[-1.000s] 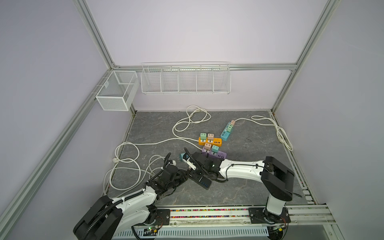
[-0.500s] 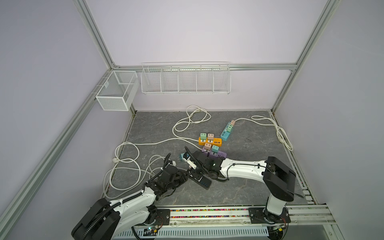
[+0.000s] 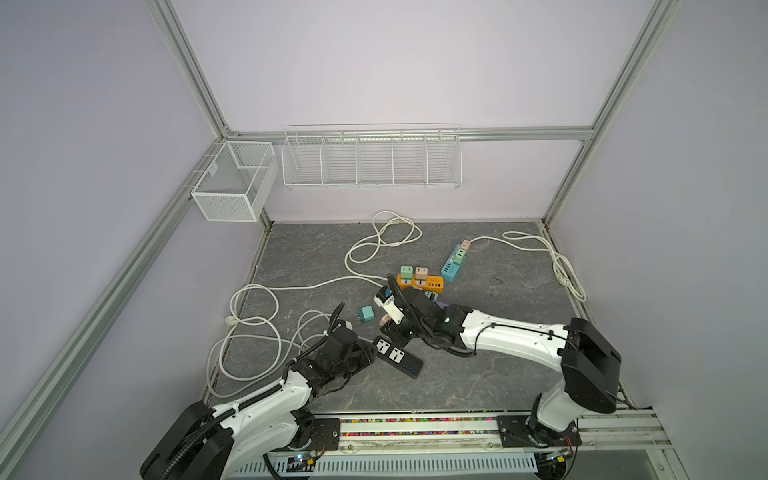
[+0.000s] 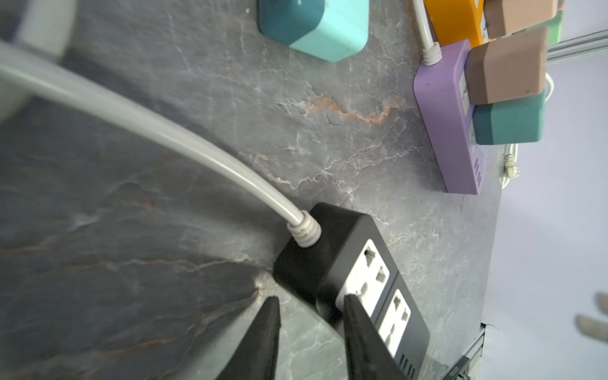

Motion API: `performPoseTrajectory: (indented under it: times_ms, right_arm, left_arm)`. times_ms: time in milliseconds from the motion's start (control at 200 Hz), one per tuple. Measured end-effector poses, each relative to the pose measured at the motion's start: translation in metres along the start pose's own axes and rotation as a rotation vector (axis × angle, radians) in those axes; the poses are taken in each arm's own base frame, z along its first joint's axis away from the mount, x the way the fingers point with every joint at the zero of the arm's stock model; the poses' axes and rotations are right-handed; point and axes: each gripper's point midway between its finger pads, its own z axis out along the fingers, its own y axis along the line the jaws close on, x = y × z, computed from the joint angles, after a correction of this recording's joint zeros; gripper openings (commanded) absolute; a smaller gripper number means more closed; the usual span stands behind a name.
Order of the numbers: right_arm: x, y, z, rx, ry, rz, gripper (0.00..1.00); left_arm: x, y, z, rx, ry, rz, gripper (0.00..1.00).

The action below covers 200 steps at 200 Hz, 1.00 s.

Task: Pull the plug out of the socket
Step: 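Hold the black strip with the left gripper while the right pulls the pink plug out, then carry the pink plug beside the mint plug with the right gripper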

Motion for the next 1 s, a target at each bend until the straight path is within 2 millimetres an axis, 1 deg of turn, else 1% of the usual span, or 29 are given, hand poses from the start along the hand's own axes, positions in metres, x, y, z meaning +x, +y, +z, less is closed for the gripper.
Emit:
performPoseTrajectory:
  times_ms: [165, 265, 375, 525, 790, 885, 1000]
  right_arm:
    - [-0.002, -0.016, 0.000, 0.012, -0.007, 0.130, 0.17]
    - [-0.004, -0.024, 0.004, 0.018, -0.019, 0.205, 0.16]
    - [-0.006, -0.033, 0.016, 0.024, -0.033, 0.285, 0.16]
    - [0.000, -0.042, 0.039, 0.036, -0.032, 0.377, 0.16]
    - [0.005, -0.046, 0.067, 0.031, -0.055, 0.468, 0.16]
    - [0.009, -0.046, 0.076, 0.035, -0.048, 0.480, 0.16]
    - [0.011, -0.040, 0.088, 0.028, -0.038, 0.480, 0.16]
  left_arm:
    - [-0.013, -0.017, -0.015, 0.033, -0.055, 0.029, 0.35]
    - [-0.020, -0.023, -0.023, 0.034, -0.083, 0.047, 0.35]
    - [-0.027, -0.029, -0.031, 0.018, -0.102, 0.072, 0.36]
    - [-0.036, -0.034, -0.044, 0.003, -0.135, 0.098, 0.37]
    - [-0.054, -0.036, -0.071, -0.013, -0.212, 0.113, 0.39]
    - [-0.055, -0.034, -0.075, -0.028, -0.220, 0.123, 0.39]
    - [-0.056, -0.029, -0.079, -0.050, -0.229, 0.129, 0.40]
